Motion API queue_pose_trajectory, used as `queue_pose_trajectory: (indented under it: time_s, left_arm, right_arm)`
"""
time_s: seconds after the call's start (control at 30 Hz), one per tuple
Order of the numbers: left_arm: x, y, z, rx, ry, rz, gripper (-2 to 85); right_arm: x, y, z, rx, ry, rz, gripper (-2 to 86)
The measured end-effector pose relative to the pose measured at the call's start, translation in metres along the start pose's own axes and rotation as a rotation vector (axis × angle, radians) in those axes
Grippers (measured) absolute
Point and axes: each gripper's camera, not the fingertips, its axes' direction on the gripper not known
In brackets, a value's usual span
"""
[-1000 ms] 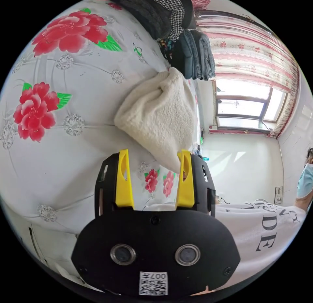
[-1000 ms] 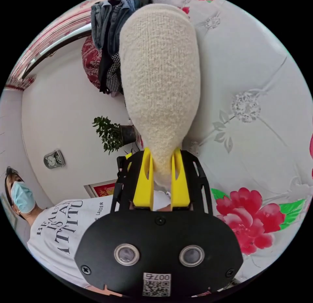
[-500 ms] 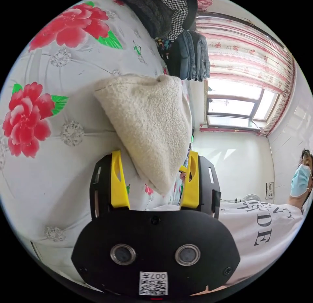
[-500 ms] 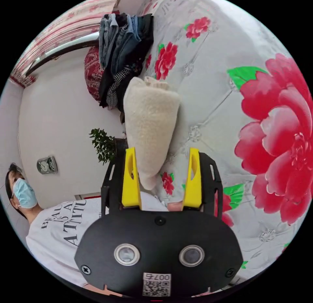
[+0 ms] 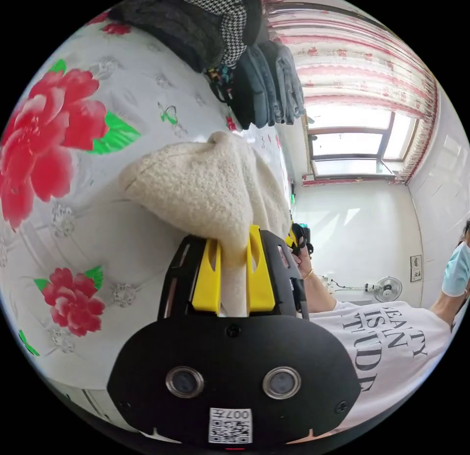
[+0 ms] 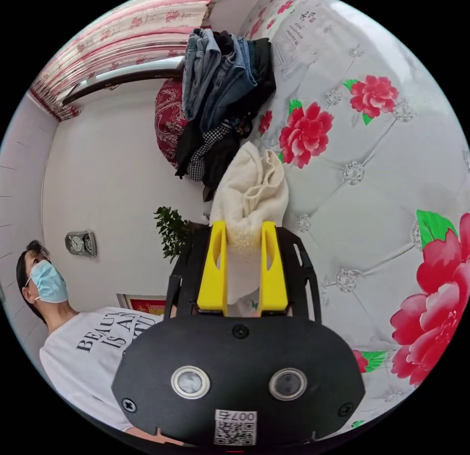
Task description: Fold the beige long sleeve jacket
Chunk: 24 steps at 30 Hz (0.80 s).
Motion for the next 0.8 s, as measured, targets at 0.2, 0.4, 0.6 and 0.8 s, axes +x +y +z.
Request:
queue_pose_trajectory:
  time_s: [0.2,0.4,0.6,0.8]
  left_arm:
    - [0.066,-0.075,-0.07,0.121,0.098,0.216,7.3]
    - [0.177,-0.204,-0.167,0.25,-0.068,0.534,7.4]
    - [0.177,-0.338,-0.19,0.351,-0.467,0.441,7.7]
    - [0.034,-0.373,-0.127,0.319,-0.619,0.195,9.3]
  right_arm:
    - [-0.109,-0.047,0.012,0.048,-0.106,-0.23,9.2]
    - [-0.234,-0.135,0.063,0.161,-0.257,-0.477,9.2]
    - [-0.301,-0.234,0.179,0.262,-0.228,-0.517,9.0]
    - [-0.242,-0.292,0.304,0.138,0.107,-0.315,8.6]
